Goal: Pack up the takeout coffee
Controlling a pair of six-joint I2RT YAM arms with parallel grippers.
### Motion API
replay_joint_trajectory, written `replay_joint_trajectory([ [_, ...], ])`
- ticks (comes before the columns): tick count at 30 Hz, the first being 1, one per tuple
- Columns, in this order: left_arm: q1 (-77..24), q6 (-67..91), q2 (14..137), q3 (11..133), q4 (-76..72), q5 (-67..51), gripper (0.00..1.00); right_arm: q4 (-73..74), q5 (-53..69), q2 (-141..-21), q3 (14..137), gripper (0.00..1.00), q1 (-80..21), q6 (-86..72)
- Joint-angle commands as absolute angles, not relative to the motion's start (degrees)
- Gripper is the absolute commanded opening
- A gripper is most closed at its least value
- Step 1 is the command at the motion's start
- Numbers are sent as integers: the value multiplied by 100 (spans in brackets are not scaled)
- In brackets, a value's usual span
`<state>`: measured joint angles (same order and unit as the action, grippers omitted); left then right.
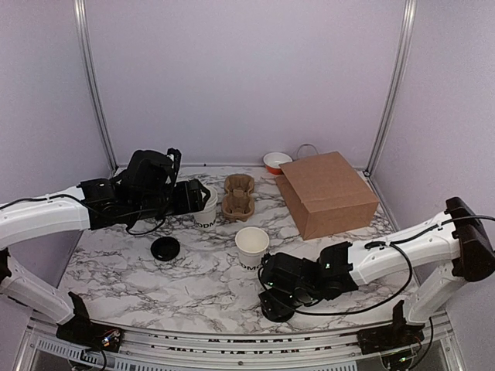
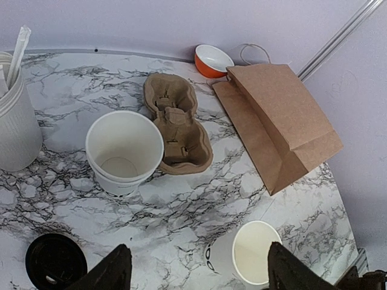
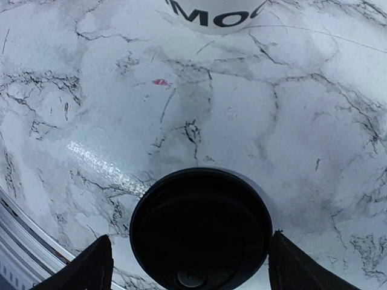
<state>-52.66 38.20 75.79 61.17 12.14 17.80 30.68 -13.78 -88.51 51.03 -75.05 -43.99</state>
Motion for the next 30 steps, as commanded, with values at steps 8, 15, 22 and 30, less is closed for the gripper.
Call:
replay_joint_trajectory([
  [8,-4749,3967,7830,6390,1148,929,78,3296,-1107,-9121,5288,83,-7521,-4673],
  [15,-4664,3894,7979,6490,1134,780,78,3353,-1028,-9302,5368,82,-7525,-4655],
  [22,-4632,3910,8007,6487,1127,726,78,3439,-1150,-9422,5427,77,-7523,-4634],
  [30,-4623,3935,7946,6416,1131,751,78,3556,-1224,-9371,5436,71,-7509,-4596],
])
